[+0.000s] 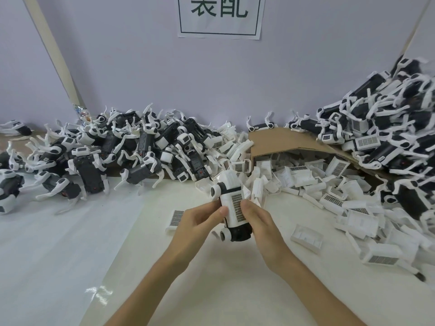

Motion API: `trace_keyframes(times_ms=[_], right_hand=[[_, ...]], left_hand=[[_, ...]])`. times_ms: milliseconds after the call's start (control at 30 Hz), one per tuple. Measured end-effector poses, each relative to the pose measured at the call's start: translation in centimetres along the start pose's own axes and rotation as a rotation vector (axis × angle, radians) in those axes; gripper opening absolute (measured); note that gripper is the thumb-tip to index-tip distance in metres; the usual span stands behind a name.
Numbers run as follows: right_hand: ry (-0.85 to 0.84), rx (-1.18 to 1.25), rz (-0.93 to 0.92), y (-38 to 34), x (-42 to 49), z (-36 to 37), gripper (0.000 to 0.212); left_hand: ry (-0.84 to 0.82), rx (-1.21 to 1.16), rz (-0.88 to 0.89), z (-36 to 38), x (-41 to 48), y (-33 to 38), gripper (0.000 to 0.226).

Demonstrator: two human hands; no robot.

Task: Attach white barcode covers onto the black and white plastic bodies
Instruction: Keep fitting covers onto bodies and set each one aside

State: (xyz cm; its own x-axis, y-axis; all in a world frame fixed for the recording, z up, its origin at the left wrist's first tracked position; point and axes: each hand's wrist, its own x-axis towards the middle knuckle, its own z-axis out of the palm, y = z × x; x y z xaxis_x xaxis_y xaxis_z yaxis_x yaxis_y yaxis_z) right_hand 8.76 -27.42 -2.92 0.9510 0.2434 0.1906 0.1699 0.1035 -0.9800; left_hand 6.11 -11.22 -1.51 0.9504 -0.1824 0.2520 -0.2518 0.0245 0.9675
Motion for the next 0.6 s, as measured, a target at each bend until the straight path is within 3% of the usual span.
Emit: trace_keyframes(times_ms=[100,167,267,333,500,567,600], right_hand=[[-0.044,0.185,0.119,-0.3,0.2,-0.4,0.032],[-0.100,0.269,0.161,-0.9,0.3,-1.0,0.041],[-0.203,0.168,0.207,-2.6,0.2,-2.3,0.047],[-0.192,0.068,0.248,-3.8,0.2,-3.1,0.039],[-0.039,0.117,0.231,-11.4,3.3,-6.4,0.018],[0.177,0.149,0.097,-17.6,5.2,-9.4,0.019],[0.352,0.043,-0.003,-21.0,6.1,-11.2,0.023]], left_hand=[[0.227,0.175,0.049,-0.1,0.2,-0.5,0.024],[0.404,0.308,0.109,-0.6,0.4,-0.6,0.026],[0.580,0.335,0.192,-1.5,0.6,-0.4,0.024],[0.639,0.264,0.216,-2.1,0.7,-0.6,0.025],[0.623,0.128,0.177,-2.6,1.2,-1.4,0.036],[0.593,0.116,0.162,-2.4,1.1,-1.1,0.038],[0.578,0.122,0.167,-2.2,0.9,-0.9,0.038]])
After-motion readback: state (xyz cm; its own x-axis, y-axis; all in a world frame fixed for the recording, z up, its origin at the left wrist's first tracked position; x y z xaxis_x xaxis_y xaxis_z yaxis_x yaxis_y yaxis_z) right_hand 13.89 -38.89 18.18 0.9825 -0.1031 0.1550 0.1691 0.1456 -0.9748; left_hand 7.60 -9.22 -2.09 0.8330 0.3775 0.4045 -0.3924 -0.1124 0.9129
